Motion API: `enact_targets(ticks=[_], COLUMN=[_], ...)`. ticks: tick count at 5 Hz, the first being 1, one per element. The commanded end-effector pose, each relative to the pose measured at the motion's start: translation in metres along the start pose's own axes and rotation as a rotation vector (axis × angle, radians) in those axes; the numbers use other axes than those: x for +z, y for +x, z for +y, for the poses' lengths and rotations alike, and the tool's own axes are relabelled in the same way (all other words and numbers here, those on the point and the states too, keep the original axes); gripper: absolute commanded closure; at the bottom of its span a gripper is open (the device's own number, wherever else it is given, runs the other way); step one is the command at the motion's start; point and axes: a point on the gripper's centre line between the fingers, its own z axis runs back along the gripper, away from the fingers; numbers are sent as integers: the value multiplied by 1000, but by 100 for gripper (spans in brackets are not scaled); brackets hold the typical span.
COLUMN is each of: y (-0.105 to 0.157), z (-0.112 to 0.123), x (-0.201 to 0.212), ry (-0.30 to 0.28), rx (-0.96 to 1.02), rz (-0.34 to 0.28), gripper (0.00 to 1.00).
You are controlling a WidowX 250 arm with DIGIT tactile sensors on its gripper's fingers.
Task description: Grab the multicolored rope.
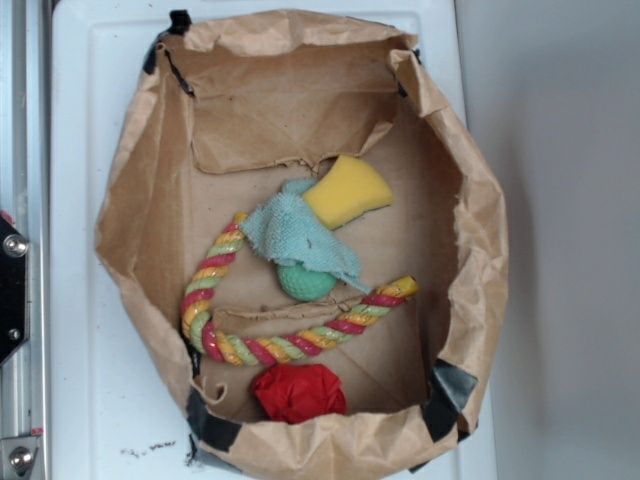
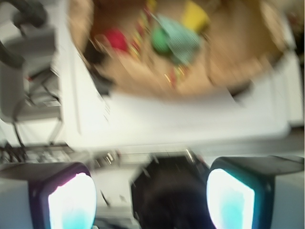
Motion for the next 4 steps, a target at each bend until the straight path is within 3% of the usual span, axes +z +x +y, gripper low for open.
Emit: enact_targets(ticks=[1,2,3,4], y=[60,83,101,109], z=[9,12,15,14], x=[-21,-44,-66,-90], ry=[-98,-145,-144,-27], rx=[-51,-88,-96,-136], rz=[-96,-120,-112,-101], gripper=[0,0,0,0])
